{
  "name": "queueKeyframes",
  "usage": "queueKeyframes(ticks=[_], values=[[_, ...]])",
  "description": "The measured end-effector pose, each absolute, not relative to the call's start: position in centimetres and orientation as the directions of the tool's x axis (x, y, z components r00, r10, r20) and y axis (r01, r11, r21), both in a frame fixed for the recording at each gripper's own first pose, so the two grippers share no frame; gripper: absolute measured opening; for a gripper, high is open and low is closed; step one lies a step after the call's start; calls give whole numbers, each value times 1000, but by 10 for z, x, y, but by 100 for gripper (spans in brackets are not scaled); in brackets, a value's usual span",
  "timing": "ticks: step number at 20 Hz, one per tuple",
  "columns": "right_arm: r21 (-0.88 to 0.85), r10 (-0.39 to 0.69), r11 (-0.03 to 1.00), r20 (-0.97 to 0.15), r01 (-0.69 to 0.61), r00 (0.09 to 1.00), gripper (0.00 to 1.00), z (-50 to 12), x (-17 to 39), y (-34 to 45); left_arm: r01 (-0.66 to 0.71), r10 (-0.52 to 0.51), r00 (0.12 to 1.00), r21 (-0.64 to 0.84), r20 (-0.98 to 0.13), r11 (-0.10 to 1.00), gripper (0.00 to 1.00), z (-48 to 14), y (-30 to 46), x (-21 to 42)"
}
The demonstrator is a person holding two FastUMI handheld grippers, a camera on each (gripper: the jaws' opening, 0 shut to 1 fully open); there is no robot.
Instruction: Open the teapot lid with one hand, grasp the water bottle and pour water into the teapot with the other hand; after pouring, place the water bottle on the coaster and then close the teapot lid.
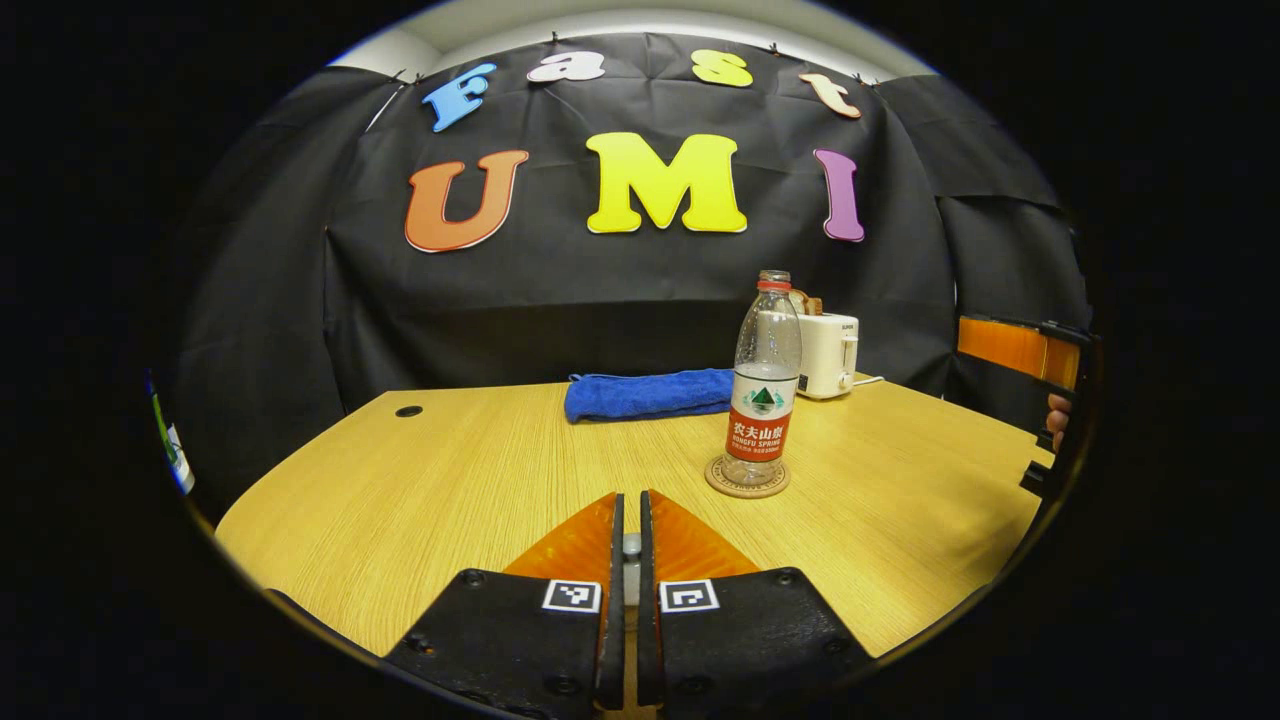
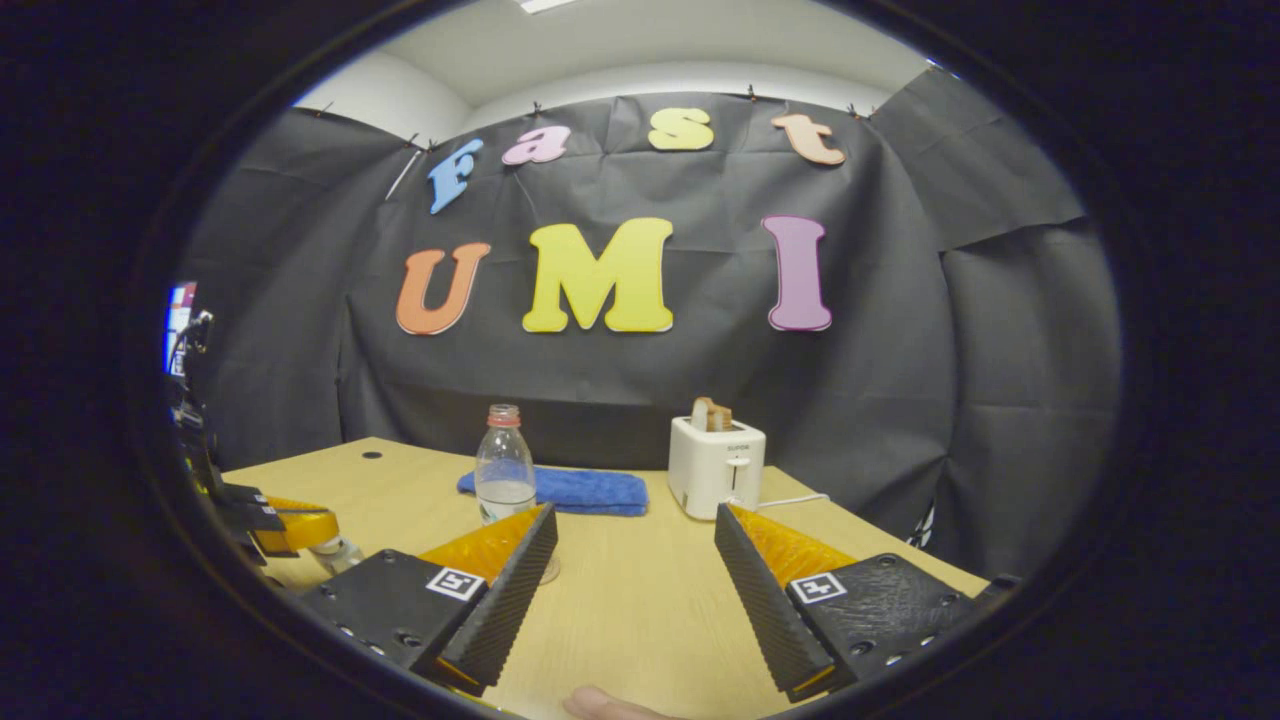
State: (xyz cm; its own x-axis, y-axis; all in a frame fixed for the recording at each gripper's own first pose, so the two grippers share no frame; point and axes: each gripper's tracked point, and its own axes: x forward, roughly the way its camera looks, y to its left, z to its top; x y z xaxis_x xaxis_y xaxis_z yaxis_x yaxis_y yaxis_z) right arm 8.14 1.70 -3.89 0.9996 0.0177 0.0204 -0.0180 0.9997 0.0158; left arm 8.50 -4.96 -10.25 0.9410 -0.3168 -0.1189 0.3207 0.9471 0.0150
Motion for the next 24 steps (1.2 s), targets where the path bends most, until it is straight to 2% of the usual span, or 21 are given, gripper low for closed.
queueKeyframes(ticks=[2, 3, 5, 6, 18, 19, 23, 24], values=[[19, 26, 999, 16, -26, 1000, 95, -40, 81, 19, 308, -304, 946, 20, -111, 951, 8, -101, -47, 88], [16, 28, 999, 15, -28, 999, 98, -40, 81, 20, 307, -303, 947, 17, -106, 952, 8, -100, -46, 89], [8, 32, 999, 16, -32, 999, 95, -40, 80, 23, 296, -294, 951, 10, -101, 955, 8, -98, -43, 94], [3, 35, 999, 17, -35, 999, 98, -40, 80, 24, 291, -289, 952, 9, -99, 957, 8, -97, -40, 94], [-11, 30, 999, 14, -30, 999, 98, -42, 80, 24, 285, -283, 952, -2, -118, 959, 8, -104, -40, 97], [-9, 29, 1000, 14, -29, 999, 95, -41, 80, 23, 279, -277, 954, 1, -115, 960, 8, -104, -39, 97], [-12, 32, 999, 13, -32, 999, 98, -42, 79, 25, 272, -270, 957, 5, -103, 962, 12, -102, -37, 97], [-12, 32, 999, 11, -32, 999, 98, -42, 78, 25, 275, -273, 956, 0, -103, 962, 16, -100, -38, 97]])
